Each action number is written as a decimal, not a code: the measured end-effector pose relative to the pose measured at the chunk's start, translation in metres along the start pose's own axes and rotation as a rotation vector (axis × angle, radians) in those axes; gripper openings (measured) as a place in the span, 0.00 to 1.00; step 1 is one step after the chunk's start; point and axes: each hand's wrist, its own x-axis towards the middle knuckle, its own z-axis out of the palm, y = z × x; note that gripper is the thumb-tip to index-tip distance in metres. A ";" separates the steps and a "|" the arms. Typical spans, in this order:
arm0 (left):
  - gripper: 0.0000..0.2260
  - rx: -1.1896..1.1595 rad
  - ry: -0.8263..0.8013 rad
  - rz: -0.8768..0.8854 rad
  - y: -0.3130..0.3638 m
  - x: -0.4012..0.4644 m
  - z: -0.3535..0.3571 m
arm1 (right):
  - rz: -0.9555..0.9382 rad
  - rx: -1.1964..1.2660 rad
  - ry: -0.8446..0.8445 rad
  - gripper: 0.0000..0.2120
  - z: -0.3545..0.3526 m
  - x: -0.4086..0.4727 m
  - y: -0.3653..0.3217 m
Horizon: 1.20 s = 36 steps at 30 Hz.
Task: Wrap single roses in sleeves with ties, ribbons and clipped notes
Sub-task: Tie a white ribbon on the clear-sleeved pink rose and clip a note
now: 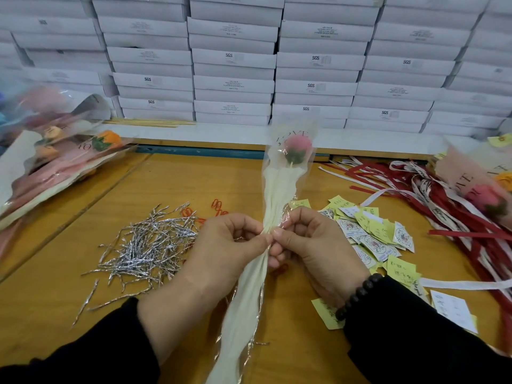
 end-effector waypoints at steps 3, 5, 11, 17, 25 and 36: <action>0.03 -0.002 -0.001 0.018 0.001 0.000 0.001 | 0.003 -0.035 0.004 0.05 0.000 0.002 0.000; 0.03 0.025 0.001 0.040 0.001 0.000 0.000 | 0.022 -0.078 0.015 0.03 -0.002 0.004 0.001; 0.02 0.002 -0.024 -0.024 0.002 -0.001 -0.001 | 0.094 -0.067 -0.028 0.05 -0.007 0.004 0.003; 0.08 -0.112 -0.023 -0.172 0.000 -0.001 -0.003 | 0.072 -0.069 -0.009 0.10 -0.006 0.004 0.003; 0.07 -0.137 -0.012 -0.268 -0.002 0.001 -0.004 | 0.054 -0.070 -0.050 0.06 -0.005 0.003 0.004; 0.11 -0.114 0.013 -0.107 -0.006 0.002 -0.005 | 0.068 -0.071 -0.003 0.04 -0.005 0.003 0.003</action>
